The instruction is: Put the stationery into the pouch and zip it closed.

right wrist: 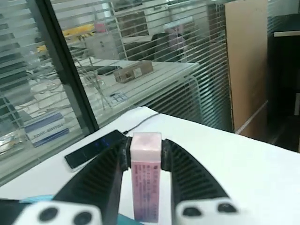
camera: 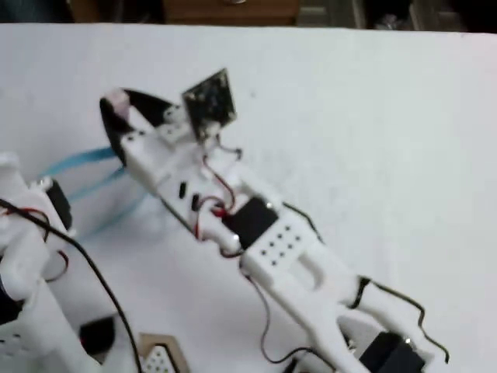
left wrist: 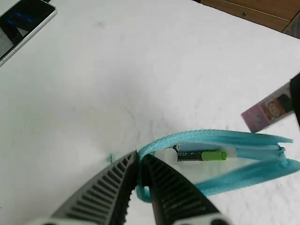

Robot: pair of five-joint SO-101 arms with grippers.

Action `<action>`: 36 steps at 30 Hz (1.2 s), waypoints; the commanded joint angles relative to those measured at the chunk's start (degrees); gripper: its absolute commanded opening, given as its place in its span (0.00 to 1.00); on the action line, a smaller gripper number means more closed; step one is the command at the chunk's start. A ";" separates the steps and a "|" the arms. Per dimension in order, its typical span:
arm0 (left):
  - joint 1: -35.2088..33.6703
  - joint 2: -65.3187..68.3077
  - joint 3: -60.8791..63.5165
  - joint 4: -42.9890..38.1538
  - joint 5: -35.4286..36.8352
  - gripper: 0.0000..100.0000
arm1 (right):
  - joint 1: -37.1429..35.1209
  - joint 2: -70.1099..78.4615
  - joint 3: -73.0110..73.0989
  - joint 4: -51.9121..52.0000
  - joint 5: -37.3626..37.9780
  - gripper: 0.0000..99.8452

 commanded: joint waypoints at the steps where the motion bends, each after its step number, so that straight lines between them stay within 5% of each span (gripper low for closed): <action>1: -0.13 0.04 -0.97 -0.18 0.26 0.02 | -0.04 -3.12 -3.25 -0.92 -0.18 0.02; 11: -0.13 0.04 -0.97 -0.18 0.26 0.02 | -1.89 -3.56 -16.44 10.77 -0.44 0.02; 19: -0.13 0.04 -0.97 -0.18 0.26 0.02 | -6.46 -3.56 -10.46 13.32 -0.44 0.02; 36: 0.04 0.04 -0.97 -0.18 0.26 0.02 | -1.71 -2.95 8.09 -2.86 0.00 0.02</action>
